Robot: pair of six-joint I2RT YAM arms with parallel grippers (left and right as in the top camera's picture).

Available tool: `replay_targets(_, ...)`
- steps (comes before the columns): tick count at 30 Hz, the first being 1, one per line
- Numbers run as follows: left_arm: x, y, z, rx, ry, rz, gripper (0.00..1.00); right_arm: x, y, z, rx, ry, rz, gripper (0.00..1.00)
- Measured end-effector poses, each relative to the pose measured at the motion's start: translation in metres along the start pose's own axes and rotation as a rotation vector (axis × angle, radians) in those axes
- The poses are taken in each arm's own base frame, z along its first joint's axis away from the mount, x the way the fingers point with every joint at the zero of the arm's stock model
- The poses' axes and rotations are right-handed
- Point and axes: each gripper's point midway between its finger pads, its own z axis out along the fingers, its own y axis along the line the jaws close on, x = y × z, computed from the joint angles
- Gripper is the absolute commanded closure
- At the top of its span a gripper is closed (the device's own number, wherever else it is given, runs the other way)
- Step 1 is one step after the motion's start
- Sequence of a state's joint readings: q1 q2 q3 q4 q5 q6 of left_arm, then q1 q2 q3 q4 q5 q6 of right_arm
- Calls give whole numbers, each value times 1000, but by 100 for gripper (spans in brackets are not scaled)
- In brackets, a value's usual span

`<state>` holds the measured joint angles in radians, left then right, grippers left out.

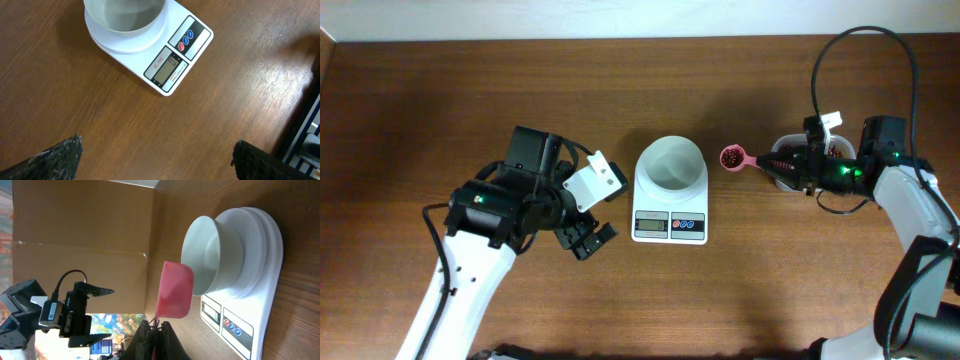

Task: Scoop and weigh 50g on scale
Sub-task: 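Pull the left gripper back from the scale to the left, then move the filled scoop over the white bowl with the right gripper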

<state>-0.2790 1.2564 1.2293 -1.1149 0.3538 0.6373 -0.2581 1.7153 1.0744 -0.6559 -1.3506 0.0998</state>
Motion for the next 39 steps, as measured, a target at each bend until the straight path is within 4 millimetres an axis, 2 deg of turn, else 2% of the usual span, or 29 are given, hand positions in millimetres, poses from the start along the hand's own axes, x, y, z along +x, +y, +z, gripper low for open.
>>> replay_targets(32, -1, -1, 0, 5, -3, 0, 1, 1, 0, 1, 0, 4, 3, 96)
replay_targets(34, -1, -1, 0, 5, -4, 0, 1, 6, 3, 9, -5, 29, -3, 96)
replay_targets(39, -1, -1, 0, 5, -4, 0, 1, 34, 17, 49, -31, 164, -39, 96)
